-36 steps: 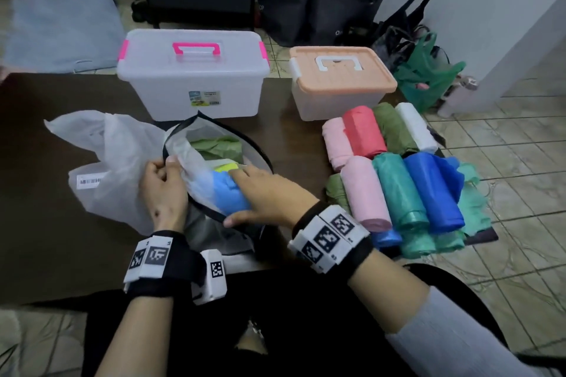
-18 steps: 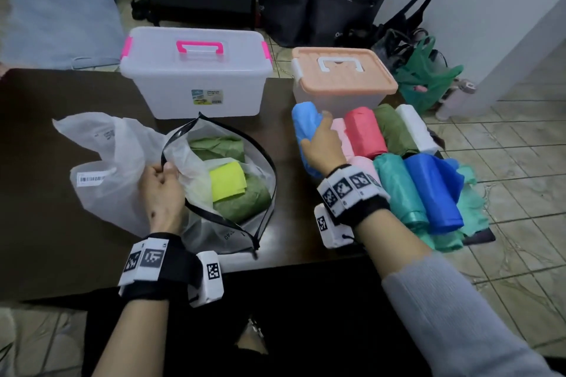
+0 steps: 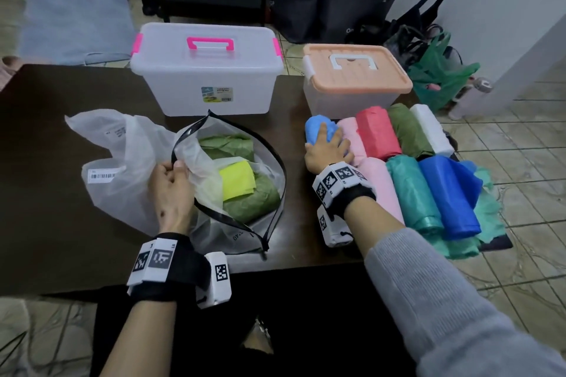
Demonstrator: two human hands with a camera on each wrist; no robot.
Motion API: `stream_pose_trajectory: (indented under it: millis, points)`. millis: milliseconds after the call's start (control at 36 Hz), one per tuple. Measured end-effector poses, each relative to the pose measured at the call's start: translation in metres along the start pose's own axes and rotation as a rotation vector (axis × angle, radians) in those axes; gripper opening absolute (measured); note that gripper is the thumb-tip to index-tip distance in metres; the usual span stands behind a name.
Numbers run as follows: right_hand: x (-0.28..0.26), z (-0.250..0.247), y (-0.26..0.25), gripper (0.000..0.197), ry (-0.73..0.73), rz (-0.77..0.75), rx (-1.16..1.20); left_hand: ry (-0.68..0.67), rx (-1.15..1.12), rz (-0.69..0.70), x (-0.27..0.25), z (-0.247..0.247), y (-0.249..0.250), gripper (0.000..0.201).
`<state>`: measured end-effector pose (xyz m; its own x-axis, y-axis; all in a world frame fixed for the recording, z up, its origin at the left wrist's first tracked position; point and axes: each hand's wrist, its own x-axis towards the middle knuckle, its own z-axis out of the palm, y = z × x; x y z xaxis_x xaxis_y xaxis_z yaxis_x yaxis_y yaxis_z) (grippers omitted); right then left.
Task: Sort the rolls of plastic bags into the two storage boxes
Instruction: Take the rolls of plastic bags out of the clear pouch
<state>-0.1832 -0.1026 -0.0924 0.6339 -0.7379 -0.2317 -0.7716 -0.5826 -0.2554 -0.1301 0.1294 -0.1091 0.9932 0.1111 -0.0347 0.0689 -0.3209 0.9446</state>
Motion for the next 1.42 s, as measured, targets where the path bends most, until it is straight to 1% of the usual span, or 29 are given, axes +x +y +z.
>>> stream_pose_trajectory:
  millis: [56,111,167,194,222,278,333,361,389,444,500,556,611,639,667,694,722,806,889,944,1083,1139,1222,1250,1305,1361,1417]
  points:
    - [-0.004,-0.004,-0.003,0.059,0.044,-0.007,0.071,0.000,0.001,-0.004,0.000,0.000,-0.001,0.016]
    - [-0.012,-0.007,-0.009,0.054,0.155,-0.064,0.129,-0.006,-0.008,-0.011,0.000,0.000,0.000,0.016]
    - [-0.019,-0.009,-0.016,0.047,0.275,-0.225,0.184,-0.007,-0.014,-0.020,-0.002,-0.001,0.001,0.016]
    - [-0.024,-0.011,-0.021,0.043,0.273,-0.350,0.229,-0.005,-0.029,-0.026,-0.002,-0.001,0.002,0.016]
    - [-0.029,-0.012,-0.026,0.038,0.208,-0.488,0.283,-0.008,-0.055,-0.036,-0.002,-0.001,0.003,0.015]
    - [-0.044,-0.016,-0.035,0.028,-0.029,-0.706,0.334,-0.032,-0.127,-0.077,-0.001,-0.002,0.002,0.014]
    - [-0.059,-0.020,-0.043,0.024,-0.235,-0.818,0.234,-0.061,-0.215,-0.155,0.002,-0.004,0.001,0.015]
    - [-0.064,-0.021,-0.047,0.023,-0.282,-0.850,0.149,-0.066,-0.246,-0.196,0.004,-0.006,0.000,0.018]
    - [-0.069,-0.021,-0.049,0.021,-0.291,-0.874,0.056,-0.070,-0.265,-0.238,0.007,-0.009,-0.001,0.018]
    - [-0.076,-0.021,-0.049,0.018,-0.273,-0.893,-0.149,-0.075,-0.292,-0.291,0.015,-0.014,-0.005,0.013]
    - [-0.080,-0.019,-0.044,0.019,-0.277,-0.914,-0.266,-0.078,-0.314,-0.315,0.015,-0.018,0.001,0.012]
    - [-0.084,-0.013,-0.037,0.035,-0.288,-0.958,-0.278,-0.079,-0.281,-0.293,0.010,-0.020,0.011,0.019]
    - [-0.084,-0.007,-0.033,0.054,-0.287,-0.990,-0.268,-0.090,-0.197,-0.231,0.005,-0.020,0.012,0.025]
    - [-0.082,-0.004,-0.032,0.063,-0.292,-0.994,-0.274,-0.098,-0.147,-0.205,0.003,-0.021,0.010,0.032]
    - [-0.081,-0.001,-0.031,0.071,-0.301,-0.993,-0.281,-0.105,-0.105,-0.204,0.001,-0.021,0.007,0.043]
    - [-0.081,0.002,-0.032,0.075,-0.307,-0.988,-0.280,-0.113,-0.055,-0.209,-0.002,-0.022,0.004,0.054]
    - [-0.082,0.004,-0.032,0.077,-0.304,-0.980,-0.277,-0.128,-0.005,-0.227,-0.004,-0.023,0.003,0.059]
    - [-0.086,0.010,-0.035,0.075,-0.212,-0.978,-0.336,-0.142,0.090,-0.250,-0.008,-0.025,0.002,0.062]
    - [-0.091,0.014,-0.039,0.070,-0.104,-1.007,-0.443,-0.147,0.104,-0.276,-0.006,-0.025,0.004,0.062]
    - [-0.091,0.013,-0.042,0.070,-0.108,-1.010,-0.474,-0.147,0.091,-0.285,-0.001,-0.024,0.004,0.064]
    - [-0.091,0.007,-0.043,0.065,-0.220,-0.971,-0.441,-0.145,0.062,-0.304,0.003,-0.022,-0.001,0.066]
    - [-0.089,0.001,-0.042,0.061,-0.277,-0.920,-0.355,-0.149,0.040,-0.323,0.002,-0.021,-0.001,0.067]
    - [-0.083,-0.014,-0.041,0.061,-0.356,-0.832,-0.231,-0.159,0.008,-0.353,0.001,-0.017,0.000,0.066]
    - [-0.081,-0.021,-0.040,0.055,-0.379,-0.805,-0.188,-0.161,-0.006,-0.357,0.000,-0.016,0.000,0.065]
    - [-0.078,-0.036,-0.038,0.035,-0.416,-0.737,-0.052,-0.170,-0.009,-0.351,-0.003,-0.012,0.002,0.064]
    - [-0.076,-0.050,-0.033,0.018,-0.432,-0.672,0.171,-0.177,0.010,-0.335,-0.004,-0.009,0.002,0.063]
    - [-0.073,-0.061,-0.025,0.012,-0.435,-0.587,0.417,-0.182,0.020,-0.332,-0.004,-0.006,0.002,0.064]
